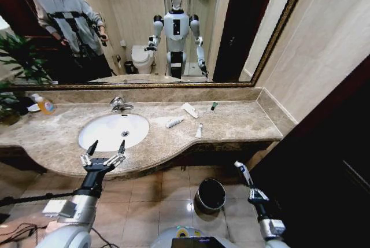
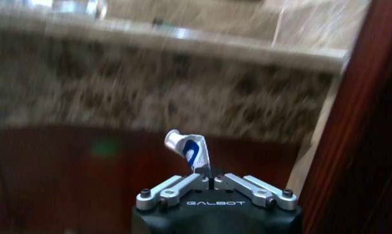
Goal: Pick up the trash from the sink and place it in the trash bin.
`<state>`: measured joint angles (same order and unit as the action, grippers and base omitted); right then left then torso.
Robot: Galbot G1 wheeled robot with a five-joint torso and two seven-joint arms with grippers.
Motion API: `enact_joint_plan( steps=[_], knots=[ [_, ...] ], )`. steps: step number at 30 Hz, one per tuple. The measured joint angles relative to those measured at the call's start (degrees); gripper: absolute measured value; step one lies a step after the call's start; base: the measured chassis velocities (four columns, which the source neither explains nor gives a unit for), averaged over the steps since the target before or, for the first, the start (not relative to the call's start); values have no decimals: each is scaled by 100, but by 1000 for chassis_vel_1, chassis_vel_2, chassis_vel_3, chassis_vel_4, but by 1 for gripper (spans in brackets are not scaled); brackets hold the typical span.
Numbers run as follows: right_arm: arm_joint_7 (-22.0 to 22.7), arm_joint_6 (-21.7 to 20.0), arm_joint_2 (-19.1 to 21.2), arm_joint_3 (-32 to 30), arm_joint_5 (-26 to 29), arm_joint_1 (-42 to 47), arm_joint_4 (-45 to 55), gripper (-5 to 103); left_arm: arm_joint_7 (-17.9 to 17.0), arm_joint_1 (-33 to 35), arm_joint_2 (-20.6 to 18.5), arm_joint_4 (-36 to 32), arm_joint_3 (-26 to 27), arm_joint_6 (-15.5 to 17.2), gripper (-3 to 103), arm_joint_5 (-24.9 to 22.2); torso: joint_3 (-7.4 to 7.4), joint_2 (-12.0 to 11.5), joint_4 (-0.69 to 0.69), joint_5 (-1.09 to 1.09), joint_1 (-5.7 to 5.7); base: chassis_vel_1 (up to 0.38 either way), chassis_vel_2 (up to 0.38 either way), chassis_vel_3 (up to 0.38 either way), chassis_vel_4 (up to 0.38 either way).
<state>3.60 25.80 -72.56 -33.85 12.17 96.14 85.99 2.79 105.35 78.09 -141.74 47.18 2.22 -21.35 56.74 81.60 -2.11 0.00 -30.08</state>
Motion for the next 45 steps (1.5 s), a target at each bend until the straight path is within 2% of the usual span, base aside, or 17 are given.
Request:
enact_joint_plan(
  steps=[5, 7, 12, 19, 28, 30, 31, 33, 36, 39, 42, 43, 44, 45],
  knots=[
    [-117, -334, -121, 234, -253, -403, -596, 0, 0, 0, 0, 0, 0, 0, 100, 0, 0, 0, 0, 0, 0, 0, 0, 0, 0],
    [-220, -486, -223, 395, -658, -737, -1022, 0, 0, 0, 0, 0, 0, 0, 100, 0, 0, 0, -1, 0, 0, 0, 0, 0, 0],
    [-440, -636, -352, 560, -1161, -1204, -1690, 0, 0, 0, 0, 0, 0, 0, 100, 0, 0, -1, -1, -1, 0, 0, 0, 0, 0],
    [-538, -637, -639, 628, -1954, -1982, -3114, 0, 0, 0, 0, 0, 0, 0, 100, 0, 1, -1, 0, -1, 0, 0, 0, 0, 0],
    [-580, -591, -764, 575, -2250, -2626, -4049, 0, 0, 0, 0, 0, 0, 0, 100, 0, 1, -1, 0, -1, 0, 0, 0, 0, 0],
    [-596, -588, -759, 575, -2295, -2758, -4191, 11, 0, 0, 0, 0, 0, 0, 100, 0, 1, -1, 0, 0, 0, 0, 0, 0, 0],
    [-596, -588, -759, 575, -2295, -2758, -4191, 11, 0, 0, 0, 0, 0, 0, 100, 0, 1, -1, 0, 0, 0, 0, 0, 0, 0],
    [-596, -586, -758, 575, -2301, -2824, -4245, 21, 0, 0, 0, 0, 0, 0, 100, 0, 1, -1, -1, 0, 0, 0, 0, 0, 0],
    [-596, -591, -761, 580, -2302, -2845, -4252, 27, 0, 0, 0, 0, 0, 0, 100, 0, 1, -1, 0, 0, 0, 0, 0, 0, 0],
    [-596, -597, -762, 591, -2301, -2848, -4250, 43, 0, 0, 0, 0, 0, 0, 100, 0, 1, -1, 0, 0, 0, 0, 0, 0, 0],
    [-599, -598, -765, 593, -2299, -2849, -4249, 49, 0, 0, 0, 0, 0, 0, 100, 0, 0, -1, 0, 0, 0, 0, 0, 0, 0],
    [-602, -599, -768, 594, -2298, -2849, -4246, 59, 0, 0, 0, 0, 0, 0, 100, 0, 0, -1, 0, 0, 0, 0, 0, 0, 0],
    [-602, -599, -768, 594, -2298, -2849, -4246, 59, 0, 0, 0, 0, 0, 0, 100, 0, 0, -1, 0, 0, 0, 0, 0, 0, 0],
    [-603, -600, -774, 595, -2297, -2849, -4241, 65, 0, 0, 0, 0, 0, 0, 100, 0, 0, -1, 0, 0, 0, 0, 0, 0, 0]
  ],
)
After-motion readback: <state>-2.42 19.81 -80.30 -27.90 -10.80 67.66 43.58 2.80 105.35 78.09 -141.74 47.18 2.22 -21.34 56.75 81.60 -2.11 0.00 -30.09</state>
